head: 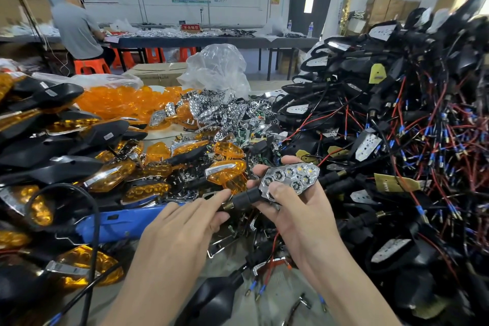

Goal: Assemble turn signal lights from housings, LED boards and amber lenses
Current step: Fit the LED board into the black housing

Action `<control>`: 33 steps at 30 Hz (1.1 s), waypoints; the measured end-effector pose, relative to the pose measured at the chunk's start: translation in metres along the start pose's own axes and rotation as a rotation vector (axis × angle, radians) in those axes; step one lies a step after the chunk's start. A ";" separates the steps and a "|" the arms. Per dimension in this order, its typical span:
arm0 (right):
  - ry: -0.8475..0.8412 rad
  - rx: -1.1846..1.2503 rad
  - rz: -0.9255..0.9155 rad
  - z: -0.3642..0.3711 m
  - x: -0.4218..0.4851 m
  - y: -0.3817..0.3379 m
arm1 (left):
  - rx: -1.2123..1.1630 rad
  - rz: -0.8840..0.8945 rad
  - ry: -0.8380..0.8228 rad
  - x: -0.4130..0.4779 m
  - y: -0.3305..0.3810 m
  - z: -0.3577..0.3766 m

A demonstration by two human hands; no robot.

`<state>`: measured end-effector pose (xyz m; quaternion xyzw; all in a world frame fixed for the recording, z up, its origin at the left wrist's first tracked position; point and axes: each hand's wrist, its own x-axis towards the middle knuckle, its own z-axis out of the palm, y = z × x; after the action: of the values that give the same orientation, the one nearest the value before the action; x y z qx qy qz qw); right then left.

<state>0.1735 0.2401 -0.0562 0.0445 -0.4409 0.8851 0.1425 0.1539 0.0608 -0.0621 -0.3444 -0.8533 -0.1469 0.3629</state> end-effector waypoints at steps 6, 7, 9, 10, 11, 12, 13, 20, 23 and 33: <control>0.014 -0.038 0.016 -0.003 0.001 0.002 | -0.066 -0.025 0.001 0.000 0.000 0.000; 0.015 -0.044 0.017 -0.004 0.001 0.002 | -0.070 -0.021 0.003 0.000 0.000 0.000; 0.014 -0.048 0.017 -0.005 0.001 0.003 | -0.085 -0.017 0.009 0.000 0.000 0.000; 0.013 -0.046 0.017 -0.005 0.002 0.003 | -0.096 -0.016 0.013 0.000 0.000 0.000; 0.013 -0.043 0.018 -0.005 0.002 0.003 | -0.105 -0.014 0.016 0.000 0.001 0.000; 0.011 -0.039 0.018 -0.005 0.002 0.003 | -0.110 -0.010 0.019 0.000 0.001 0.000; 0.009 -0.035 0.019 -0.006 0.002 0.003 | -0.111 -0.005 0.020 0.000 0.001 0.000; -0.001 -0.005 0.016 -0.006 0.002 0.005 | -0.149 -0.023 0.019 0.000 0.001 0.002; -0.010 0.015 0.027 -0.004 0.002 0.008 | -0.154 -0.060 0.009 0.000 0.003 0.001; -0.009 -0.037 0.021 -0.002 0.001 0.015 | -0.193 -0.201 -0.114 -0.001 0.012 -0.007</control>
<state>0.1682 0.2334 -0.0690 0.0413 -0.4582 0.8780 0.1322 0.1663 0.0661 -0.0580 -0.2983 -0.8847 -0.2441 0.2623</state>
